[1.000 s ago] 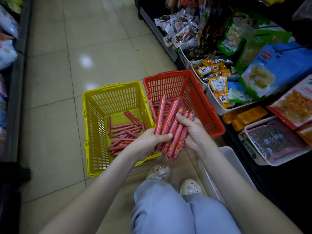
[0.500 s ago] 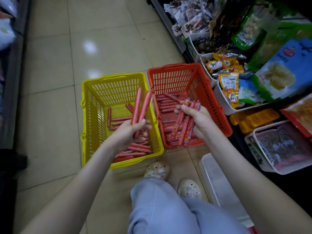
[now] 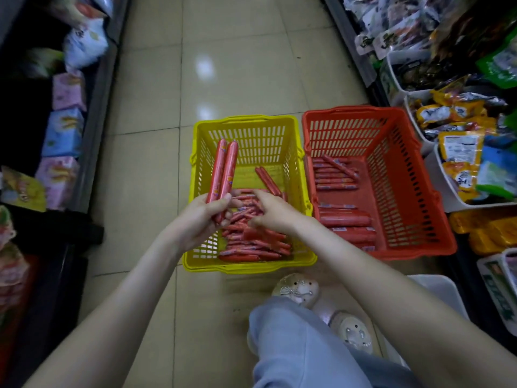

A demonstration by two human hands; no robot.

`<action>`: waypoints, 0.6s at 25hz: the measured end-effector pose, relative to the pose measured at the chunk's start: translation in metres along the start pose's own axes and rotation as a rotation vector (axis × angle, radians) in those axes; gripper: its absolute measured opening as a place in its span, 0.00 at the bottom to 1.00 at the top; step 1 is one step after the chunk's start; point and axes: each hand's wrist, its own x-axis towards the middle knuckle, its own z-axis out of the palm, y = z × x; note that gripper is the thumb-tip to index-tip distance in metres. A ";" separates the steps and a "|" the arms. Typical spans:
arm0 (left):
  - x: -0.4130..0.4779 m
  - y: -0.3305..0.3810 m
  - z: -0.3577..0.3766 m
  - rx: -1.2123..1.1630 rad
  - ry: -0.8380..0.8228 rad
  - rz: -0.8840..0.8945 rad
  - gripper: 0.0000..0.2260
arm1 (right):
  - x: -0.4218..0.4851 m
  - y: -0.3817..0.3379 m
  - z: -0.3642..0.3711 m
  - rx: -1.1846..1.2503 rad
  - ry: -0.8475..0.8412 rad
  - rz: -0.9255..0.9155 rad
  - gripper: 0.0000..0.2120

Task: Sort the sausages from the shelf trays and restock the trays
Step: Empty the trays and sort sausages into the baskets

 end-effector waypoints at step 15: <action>0.061 -0.037 0.101 0.434 -0.435 -0.213 0.09 | -0.065 0.061 -0.063 1.299 0.322 0.069 0.05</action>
